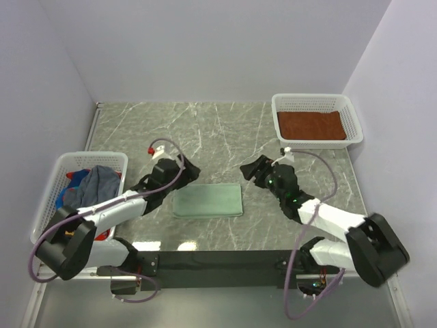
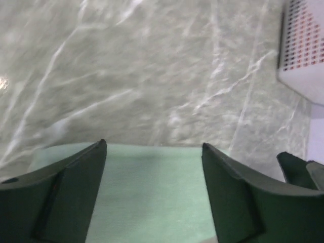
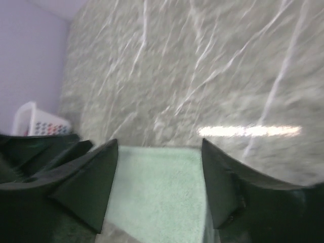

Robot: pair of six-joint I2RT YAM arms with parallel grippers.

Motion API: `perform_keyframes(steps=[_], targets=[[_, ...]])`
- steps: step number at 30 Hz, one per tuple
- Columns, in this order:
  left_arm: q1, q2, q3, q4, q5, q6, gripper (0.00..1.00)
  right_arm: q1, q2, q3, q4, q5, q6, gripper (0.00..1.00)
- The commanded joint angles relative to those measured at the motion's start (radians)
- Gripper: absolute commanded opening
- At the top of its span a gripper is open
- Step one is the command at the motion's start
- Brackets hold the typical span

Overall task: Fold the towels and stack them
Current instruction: Neatly place the folded towel into the bin

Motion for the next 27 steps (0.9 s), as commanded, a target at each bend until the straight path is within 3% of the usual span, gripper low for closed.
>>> perform_keyframes(steps=[1, 3, 6, 11, 17, 27], targets=[[-0.087, -0.052, 0.167, -0.253, -0.139, 0.145, 0.87, -0.024, -0.132, 0.093, -0.414, 0.157, -0.132, 0.78], [-0.158, -0.037, 0.218, -0.351, -0.178, 0.183, 0.93, -0.051, -0.173, 0.138, -0.572, 0.176, -0.172, 0.84], [-0.27, 0.012, 0.304, -0.417, -0.195, 0.213, 0.95, -0.087, -0.242, 0.179, -0.75, 0.206, -0.205, 0.87], [-0.491, 0.154, 0.452, -0.567, -0.359, 0.26, 0.86, -0.173, -0.308, 0.187, -0.915, 0.207, -0.233, 0.88], [-0.689, 0.395, 0.648, -0.659, -0.473, 0.352, 0.65, -0.27, -0.344, 0.129, -0.916, 0.142, -0.239, 0.88], [-0.769, 0.651, 0.826, -0.663, -0.475, 0.478, 0.6, -0.296, -0.374, 0.089, -0.883, 0.088, -0.248, 0.88]])
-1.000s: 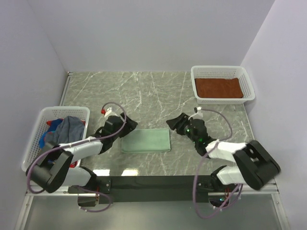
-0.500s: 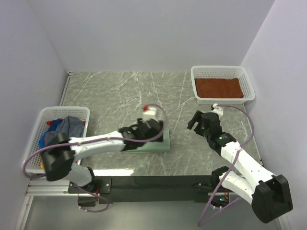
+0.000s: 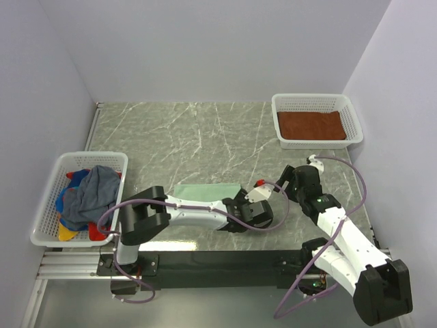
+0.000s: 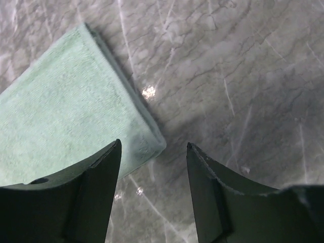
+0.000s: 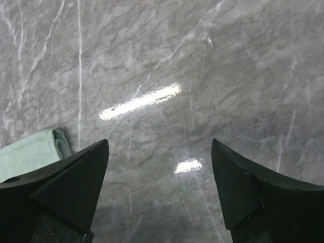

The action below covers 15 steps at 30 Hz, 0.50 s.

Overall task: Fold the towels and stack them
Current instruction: Neatly place the folded towel into the bin

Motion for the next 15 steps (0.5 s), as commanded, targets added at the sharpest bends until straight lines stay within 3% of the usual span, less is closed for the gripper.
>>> perform_keyframes(steps=[1, 11, 14, 15], targets=[[-0.005, 0.042, 0.062, -0.021, -0.033, 0.062, 0.6, -0.012, -0.023, -0.019, 0.028, -0.023, -0.01, 0.88], [-0.009, 0.135, 0.097, -0.089, -0.047, 0.03, 0.58, -0.017, -0.023, -0.033, 0.054, -0.059, -0.012, 0.87], [-0.009, 0.164, 0.113, -0.129, -0.051, -0.002, 0.47, -0.017, -0.018, -0.042, 0.08, -0.087, -0.009, 0.86], [-0.009, 0.18, 0.117, -0.136, -0.047, -0.013, 0.34, -0.017, -0.021, -0.048, 0.095, -0.118, -0.006, 0.85]])
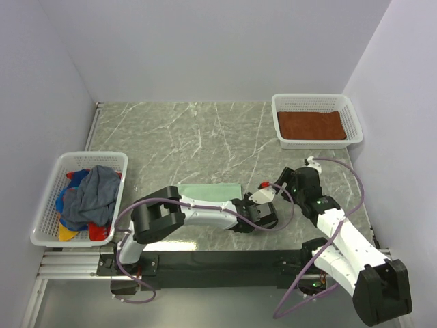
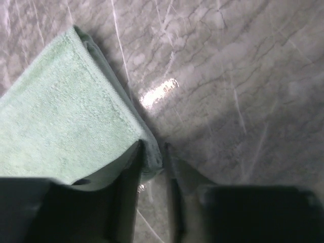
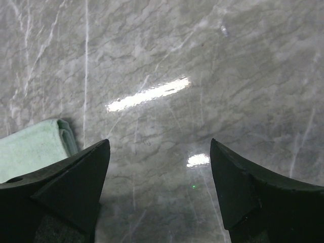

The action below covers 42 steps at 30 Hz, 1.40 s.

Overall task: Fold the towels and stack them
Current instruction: Neatly place the folded towel into the bin

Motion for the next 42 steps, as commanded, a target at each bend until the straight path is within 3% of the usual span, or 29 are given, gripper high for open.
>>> perform_keyframes(steps=[1, 5, 12, 17, 28, 32, 37, 42], targets=[[-0.006, 0.056, 0.019, -0.081, 0.0, -0.031, 0.28, -0.007, -0.013, -0.027, 0.079, -0.067, 0.009, 0.85], [-0.003, 0.045, 0.004, -0.076, 0.016, -0.044, 0.01, -0.007, -0.002, -0.076, 0.181, -0.155, 0.047, 0.85], [0.031, -0.094, -0.077, -0.007, 0.048, -0.053, 0.01, -0.007, 0.061, -0.125, 0.34, -0.342, 0.144, 0.86], [0.049, -0.228, -0.141, 0.096, 0.106, -0.051, 0.01, -0.004, 0.14, -0.211, 0.599, -0.483, 0.305, 0.86], [0.079, -0.291, -0.187, 0.116, 0.136, -0.056, 0.01, 0.108, 0.403, -0.214, 0.854, -0.513, 0.483, 0.86], [0.077, -0.259, -0.174, 0.088, 0.137, -0.051, 0.03, 0.108, 0.388, -0.214, 0.81, -0.442, 0.471, 0.85], [0.065, -0.223, -0.161, 0.065, 0.142, -0.047, 0.2, 0.106, 0.247, -0.133, 0.499, -0.284, 0.322, 0.85], [0.057, -0.185, -0.121, 0.04, 0.149, -0.058, 0.34, 0.097, 0.148, -0.07, 0.305, -0.123, 0.211, 0.85]])
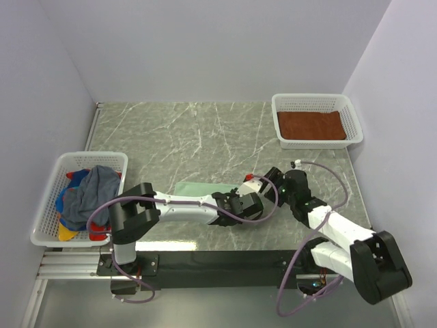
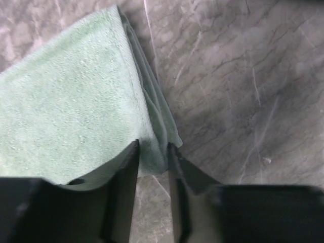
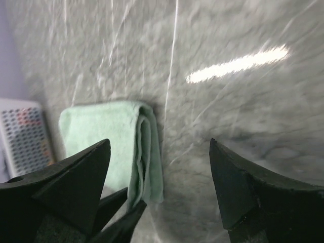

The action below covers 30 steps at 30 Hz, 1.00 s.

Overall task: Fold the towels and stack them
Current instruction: Neatly place the folded towel into the bin

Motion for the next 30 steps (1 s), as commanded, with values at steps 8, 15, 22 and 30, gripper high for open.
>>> perform_keyframes(steps=[8, 15, 22, 30], targets=[[-0.013, 0.059, 0.142, -0.109, 0.022, -0.046, 0.68, -0.013, -0.076, 0.078, -0.244, 0.178, -0.146, 0.85], [-0.015, 0.131, 0.241, -0.259, 0.022, -0.08, 0.61, -0.019, -0.103, 0.078, -0.262, 0.177, -0.164, 0.85], [-0.013, 0.193, 0.312, -0.371, 0.016, -0.095, 0.56, -0.029, -0.126, 0.074, -0.273, 0.174, -0.173, 0.85], [-0.008, 0.234, 0.364, -0.4, 0.033, -0.092, 0.55, -0.033, -0.146, 0.063, -0.267, 0.161, -0.181, 0.85]])
